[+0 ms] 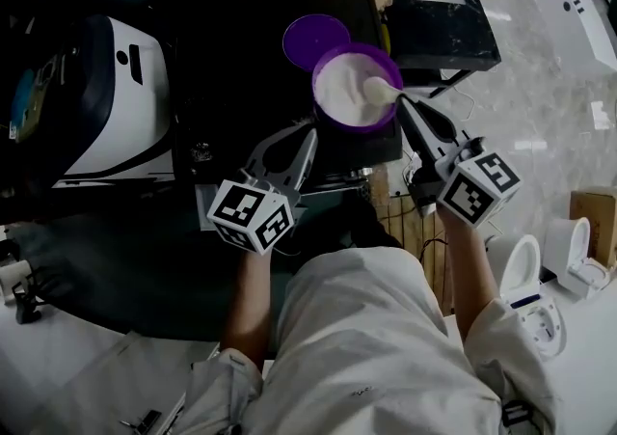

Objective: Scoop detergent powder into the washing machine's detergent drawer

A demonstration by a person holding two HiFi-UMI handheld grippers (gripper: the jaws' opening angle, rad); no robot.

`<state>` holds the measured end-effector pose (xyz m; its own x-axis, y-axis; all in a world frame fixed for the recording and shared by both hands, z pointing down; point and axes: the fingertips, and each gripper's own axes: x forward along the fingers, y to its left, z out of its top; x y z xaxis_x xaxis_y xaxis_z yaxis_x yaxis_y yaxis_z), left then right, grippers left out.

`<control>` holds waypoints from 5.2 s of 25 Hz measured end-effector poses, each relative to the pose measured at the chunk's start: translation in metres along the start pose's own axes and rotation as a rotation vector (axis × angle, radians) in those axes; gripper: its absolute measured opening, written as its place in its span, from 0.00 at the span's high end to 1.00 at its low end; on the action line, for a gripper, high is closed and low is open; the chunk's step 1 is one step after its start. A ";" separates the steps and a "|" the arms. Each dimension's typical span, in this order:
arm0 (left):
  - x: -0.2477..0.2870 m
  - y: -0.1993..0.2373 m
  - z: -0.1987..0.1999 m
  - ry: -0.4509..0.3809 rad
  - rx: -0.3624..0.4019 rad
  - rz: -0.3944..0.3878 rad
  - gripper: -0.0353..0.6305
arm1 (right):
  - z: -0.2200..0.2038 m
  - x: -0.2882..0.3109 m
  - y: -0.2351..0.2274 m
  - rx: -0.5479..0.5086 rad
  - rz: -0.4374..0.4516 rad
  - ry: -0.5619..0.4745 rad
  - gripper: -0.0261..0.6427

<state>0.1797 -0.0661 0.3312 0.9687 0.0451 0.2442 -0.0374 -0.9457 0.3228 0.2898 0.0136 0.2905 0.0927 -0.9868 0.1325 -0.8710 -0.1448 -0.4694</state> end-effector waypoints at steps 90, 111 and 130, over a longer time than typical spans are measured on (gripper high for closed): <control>0.017 0.031 -0.034 0.066 -0.076 0.057 0.91 | -0.086 0.069 -0.014 -0.341 -0.034 0.603 0.94; 0.003 0.026 -0.028 0.044 -0.066 0.065 0.91 | -0.087 0.071 0.008 -0.232 0.038 0.566 0.94; -0.008 0.024 -0.024 0.027 -0.056 0.073 0.91 | -0.084 0.069 0.023 -0.128 0.094 0.507 0.94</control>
<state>0.1654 -0.0811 0.3592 0.9559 -0.0144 0.2933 -0.1225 -0.9273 0.3537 0.2360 -0.0520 0.3625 -0.2059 -0.8321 0.5150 -0.9192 -0.0161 -0.3934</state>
